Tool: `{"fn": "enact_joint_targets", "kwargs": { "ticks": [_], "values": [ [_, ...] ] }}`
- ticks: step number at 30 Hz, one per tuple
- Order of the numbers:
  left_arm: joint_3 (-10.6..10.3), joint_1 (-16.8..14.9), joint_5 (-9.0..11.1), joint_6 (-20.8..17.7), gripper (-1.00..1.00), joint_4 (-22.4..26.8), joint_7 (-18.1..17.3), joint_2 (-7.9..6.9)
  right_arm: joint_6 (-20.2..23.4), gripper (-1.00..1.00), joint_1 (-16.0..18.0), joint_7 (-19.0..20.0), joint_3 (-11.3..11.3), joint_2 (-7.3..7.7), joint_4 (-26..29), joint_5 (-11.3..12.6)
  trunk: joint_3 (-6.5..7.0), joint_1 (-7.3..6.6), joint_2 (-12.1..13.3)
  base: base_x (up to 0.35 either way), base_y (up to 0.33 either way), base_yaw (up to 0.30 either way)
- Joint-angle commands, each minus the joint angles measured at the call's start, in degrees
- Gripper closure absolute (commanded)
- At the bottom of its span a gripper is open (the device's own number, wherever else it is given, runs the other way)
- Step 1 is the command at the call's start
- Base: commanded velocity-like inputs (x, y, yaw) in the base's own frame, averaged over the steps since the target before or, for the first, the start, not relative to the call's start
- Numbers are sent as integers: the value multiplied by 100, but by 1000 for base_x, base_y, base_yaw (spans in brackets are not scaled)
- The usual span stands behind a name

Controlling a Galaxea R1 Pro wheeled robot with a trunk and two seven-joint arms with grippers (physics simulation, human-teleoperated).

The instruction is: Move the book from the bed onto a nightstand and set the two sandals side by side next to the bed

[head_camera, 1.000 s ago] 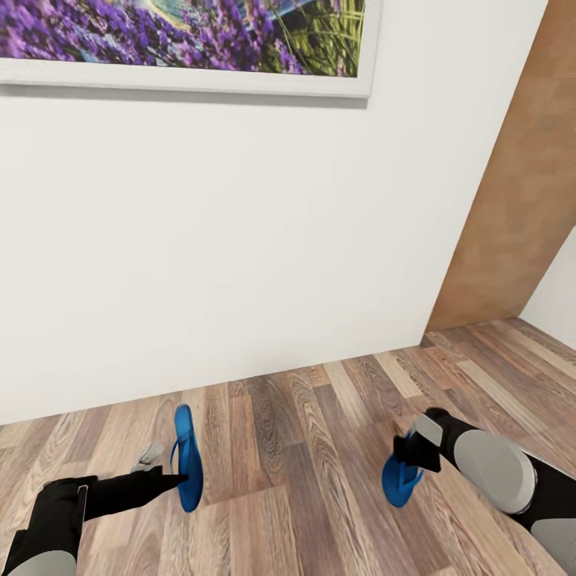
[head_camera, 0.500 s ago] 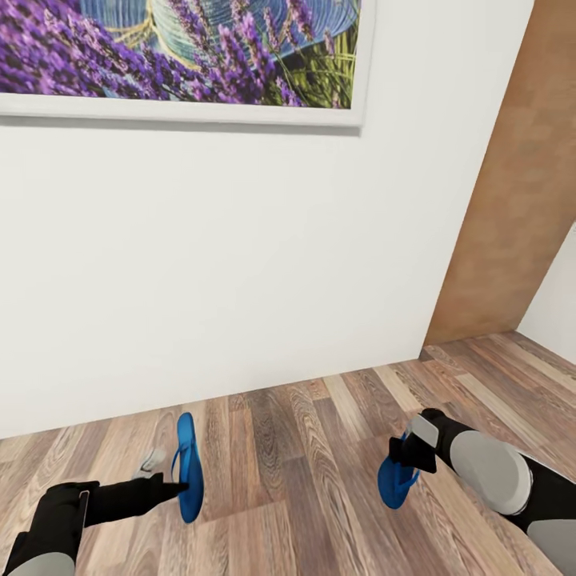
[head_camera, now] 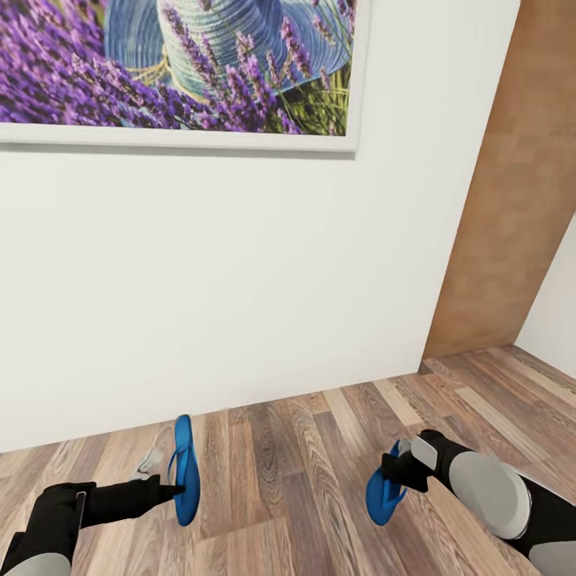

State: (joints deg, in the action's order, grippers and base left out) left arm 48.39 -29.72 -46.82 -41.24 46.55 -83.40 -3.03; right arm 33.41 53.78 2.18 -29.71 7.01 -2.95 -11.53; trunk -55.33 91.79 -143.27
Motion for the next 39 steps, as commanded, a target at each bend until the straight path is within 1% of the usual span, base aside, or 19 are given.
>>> {"fn": "enact_joint_targets", "kwargs": {
  "ticks": [1,4,17,34,36,39],
  "values": [
    [23,-8,-62,-60,100,4,-57,2,-25,100,-13,40,-28,4,-9,-51,17,-4,-1,0,0,0],
    [22,-8,-59,-60,100,4,-58,-2,-109,100,-63,67,-28,3,-9,-51,84,-11,3,0,0,0],
    [22,-8,-58,-60,100,-3,-63,-4,-158,100,-205,76,-26,2,-9,-51,317,-297,524,0,0,0],
    [27,-8,-64,-60,100,-4,-46,4,-233,100,-240,58,-34,-15,1,-25,317,-297,524,0,0,0],
    [29,-8,-64,-60,100,-2,-46,9,-351,100,-241,46,-34,-17,3,-28,317,-297,524,0,0,6],
    [30,-8,-62,-60,100,-4,-45,16,-665,100,-241,15,-35,-24,5,-29,312,-297,524,0,0,114]
  ]
}}
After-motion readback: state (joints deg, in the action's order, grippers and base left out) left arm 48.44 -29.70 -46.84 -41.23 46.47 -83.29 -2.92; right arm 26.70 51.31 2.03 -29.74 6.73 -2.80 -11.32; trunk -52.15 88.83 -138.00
